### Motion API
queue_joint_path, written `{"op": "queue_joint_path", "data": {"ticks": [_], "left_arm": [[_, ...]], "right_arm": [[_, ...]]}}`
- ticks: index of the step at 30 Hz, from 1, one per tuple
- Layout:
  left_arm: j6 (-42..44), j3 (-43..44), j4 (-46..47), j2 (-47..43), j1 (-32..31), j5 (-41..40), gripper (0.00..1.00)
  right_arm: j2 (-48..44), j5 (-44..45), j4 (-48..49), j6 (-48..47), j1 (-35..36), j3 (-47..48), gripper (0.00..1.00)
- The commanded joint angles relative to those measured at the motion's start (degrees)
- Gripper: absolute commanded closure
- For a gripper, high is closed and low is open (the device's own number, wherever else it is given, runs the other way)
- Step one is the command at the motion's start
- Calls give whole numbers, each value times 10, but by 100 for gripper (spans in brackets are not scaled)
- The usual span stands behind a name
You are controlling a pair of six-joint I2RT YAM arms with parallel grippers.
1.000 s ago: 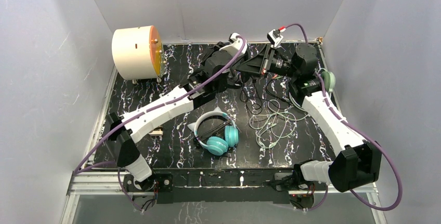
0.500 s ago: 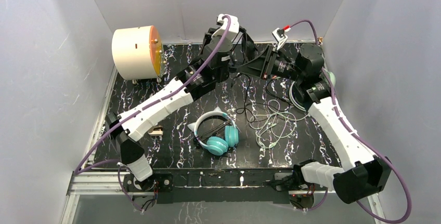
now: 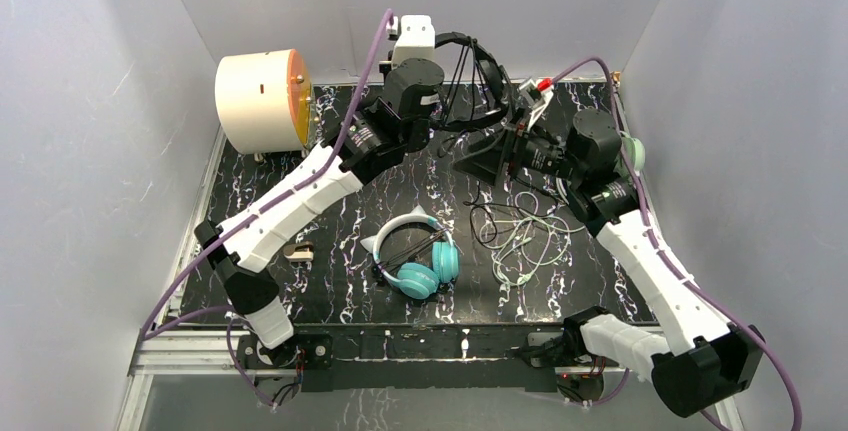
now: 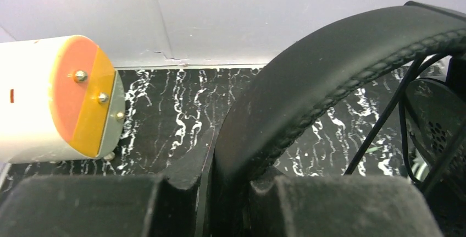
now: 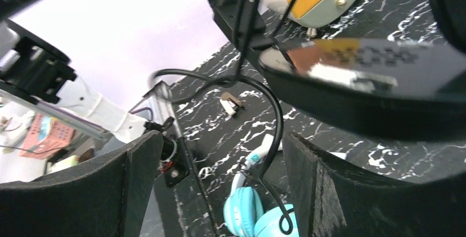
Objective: Wrap the headphones
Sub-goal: Wrap the headphones cable around the headphones.
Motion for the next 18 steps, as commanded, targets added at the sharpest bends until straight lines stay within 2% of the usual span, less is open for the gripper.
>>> {"op": "queue_joint_path", "data": {"ticks": [1,3,4,6,10,12,13,18], "left_arm": [[-94,37,42,-68,0,35,100],[-107,38,43,-74,0,41,100],[-116,36,44,-78,0,44,100],[-124,33,52,-85,0,47,100],[-129,27,83,-96,0,51,100],[-122,23,111,-99,0,49,100],[-121,21,128,-100,0,49,100],[-122,34,196,-99,1,62,100]], "right_arm": [[-35,54,67,-20,2,-48,16],[-43,58,122,-3,3,-71,23],[-43,59,153,8,3,-78,32],[-40,62,172,17,3,-81,43],[-37,60,196,48,4,-103,82],[-39,46,210,71,5,-129,96],[-42,38,212,79,6,-147,100],[-80,44,172,64,7,-229,100]]}}
